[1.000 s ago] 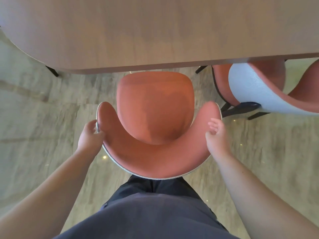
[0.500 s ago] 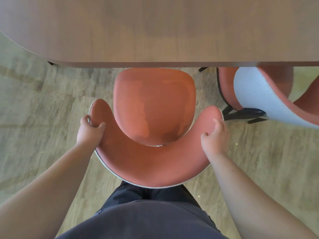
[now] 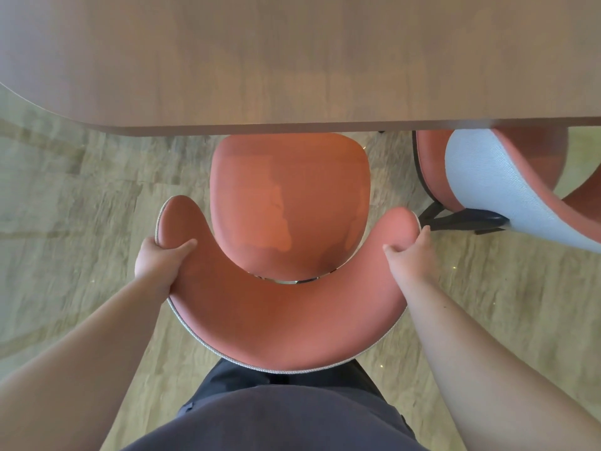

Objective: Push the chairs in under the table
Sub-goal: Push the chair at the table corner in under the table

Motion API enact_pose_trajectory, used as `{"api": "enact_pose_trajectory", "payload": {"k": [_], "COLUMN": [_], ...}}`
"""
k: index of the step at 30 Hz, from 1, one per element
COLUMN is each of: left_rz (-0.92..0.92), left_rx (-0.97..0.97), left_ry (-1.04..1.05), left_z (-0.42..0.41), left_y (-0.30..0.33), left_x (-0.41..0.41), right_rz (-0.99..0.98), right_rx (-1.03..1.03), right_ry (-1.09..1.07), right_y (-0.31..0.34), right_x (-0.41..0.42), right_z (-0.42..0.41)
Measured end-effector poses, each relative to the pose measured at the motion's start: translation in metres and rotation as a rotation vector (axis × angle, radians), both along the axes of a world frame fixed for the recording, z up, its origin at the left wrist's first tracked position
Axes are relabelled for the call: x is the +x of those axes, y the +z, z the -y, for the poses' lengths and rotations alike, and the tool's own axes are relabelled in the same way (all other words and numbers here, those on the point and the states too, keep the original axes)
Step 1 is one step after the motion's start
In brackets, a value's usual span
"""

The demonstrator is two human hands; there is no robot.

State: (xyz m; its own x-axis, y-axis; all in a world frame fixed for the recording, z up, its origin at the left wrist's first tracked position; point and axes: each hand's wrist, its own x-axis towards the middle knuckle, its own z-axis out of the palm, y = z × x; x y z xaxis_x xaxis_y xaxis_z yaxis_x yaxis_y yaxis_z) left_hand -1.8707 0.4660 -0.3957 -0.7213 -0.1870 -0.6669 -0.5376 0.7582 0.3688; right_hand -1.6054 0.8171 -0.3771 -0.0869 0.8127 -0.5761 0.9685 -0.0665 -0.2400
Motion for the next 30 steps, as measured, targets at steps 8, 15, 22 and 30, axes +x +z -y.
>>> {"api": "enact_pose_trajectory", "payload": {"k": [8,15,22,30], "left_rz": [0.088,0.212,0.102,0.135], "left_rx": [0.001,0.146,0.067,0.156], "left_ry": [0.103,0.161,0.083,0.224], "left_z": [-0.004,0.001,0.006,0.013], "left_y": [0.003,0.003,0.002,-0.002], "left_x": [-0.007,-0.015,-0.004,0.011], "right_rz": [-0.029,-0.165,-0.202,-0.307], "right_rx": [-0.169,-0.263,-0.224,-0.278], "right_ry": [-0.166,-0.425,-0.408,-0.571], "right_y": [-0.015,-0.015,-0.011,-0.011], "right_x": [0.001,0.01,0.033,0.038], "right_z": [-0.03,-0.027,0.001,0.011]}}
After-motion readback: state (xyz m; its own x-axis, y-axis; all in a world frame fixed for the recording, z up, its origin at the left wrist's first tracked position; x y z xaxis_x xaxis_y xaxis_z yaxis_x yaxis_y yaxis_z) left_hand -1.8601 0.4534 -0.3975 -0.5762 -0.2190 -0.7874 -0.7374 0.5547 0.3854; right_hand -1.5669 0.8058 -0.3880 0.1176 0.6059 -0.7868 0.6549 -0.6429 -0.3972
